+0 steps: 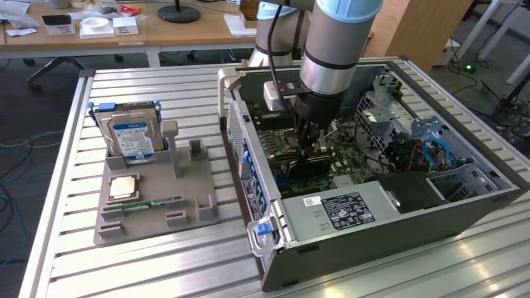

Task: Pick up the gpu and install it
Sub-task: 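Press down on the gpu until it lock into place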

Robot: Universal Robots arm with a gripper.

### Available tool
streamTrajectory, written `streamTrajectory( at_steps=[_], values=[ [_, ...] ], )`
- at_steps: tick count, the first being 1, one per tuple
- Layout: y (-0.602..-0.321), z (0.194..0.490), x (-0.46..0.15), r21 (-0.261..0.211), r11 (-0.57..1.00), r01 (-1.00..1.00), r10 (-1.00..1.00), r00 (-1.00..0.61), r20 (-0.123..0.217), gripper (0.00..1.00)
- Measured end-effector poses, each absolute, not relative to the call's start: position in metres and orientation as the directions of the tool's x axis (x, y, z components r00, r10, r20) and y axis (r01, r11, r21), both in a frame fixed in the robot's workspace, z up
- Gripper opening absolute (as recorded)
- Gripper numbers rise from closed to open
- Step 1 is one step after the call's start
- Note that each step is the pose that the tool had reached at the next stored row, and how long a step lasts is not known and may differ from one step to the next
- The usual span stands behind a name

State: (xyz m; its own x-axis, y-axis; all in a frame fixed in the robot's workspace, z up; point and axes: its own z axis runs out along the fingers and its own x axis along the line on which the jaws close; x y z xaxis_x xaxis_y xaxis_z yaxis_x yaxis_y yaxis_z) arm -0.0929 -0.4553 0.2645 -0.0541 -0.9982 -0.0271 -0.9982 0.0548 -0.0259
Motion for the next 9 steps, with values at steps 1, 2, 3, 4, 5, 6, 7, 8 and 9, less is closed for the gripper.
streamTrajectory(
  at_steps=[1, 2, 3, 4, 5, 6, 7, 8, 9],
  values=[
    [-0.4553, 0.2645, -0.0929, -0.026, 0.055, -0.998, -0.998, -0.054, -0.027, 0.11],
    [-0.4553, 0.2645, -0.0930, -0.026, 0.055, -0.998, -0.998, -0.054, -0.027, 0.11],
    [-0.4552, 0.2645, -0.0929, -0.026, 0.055, -0.998, -0.998, -0.054, -0.027, 0.11],
    [-0.4549, 0.2645, -0.0929, -0.026, 0.055, -0.998, -0.998, -0.054, -0.027, 0.11],
    [-0.4548, 0.2645, -0.0929, -0.026, 0.055, -0.998, -0.998, -0.054, -0.027, 0.11],
    [-0.4547, 0.2646, -0.0929, -0.026, 0.055, -0.998, -0.998, -0.054, -0.027, 0.11],
    [-0.4546, 0.2645, -0.0929, -0.026, 0.055, -0.998, -0.998, -0.054, -0.027, 0.11],
    [-0.4546, 0.2645, -0.0929, -0.026, 0.055, -0.998, -0.998, -0.054, -0.027, 0.11],
    [-0.4546, 0.2645, -0.0930, -0.026, 0.055, -0.998, -0.998, -0.054, -0.027, 0.11]
  ],
)
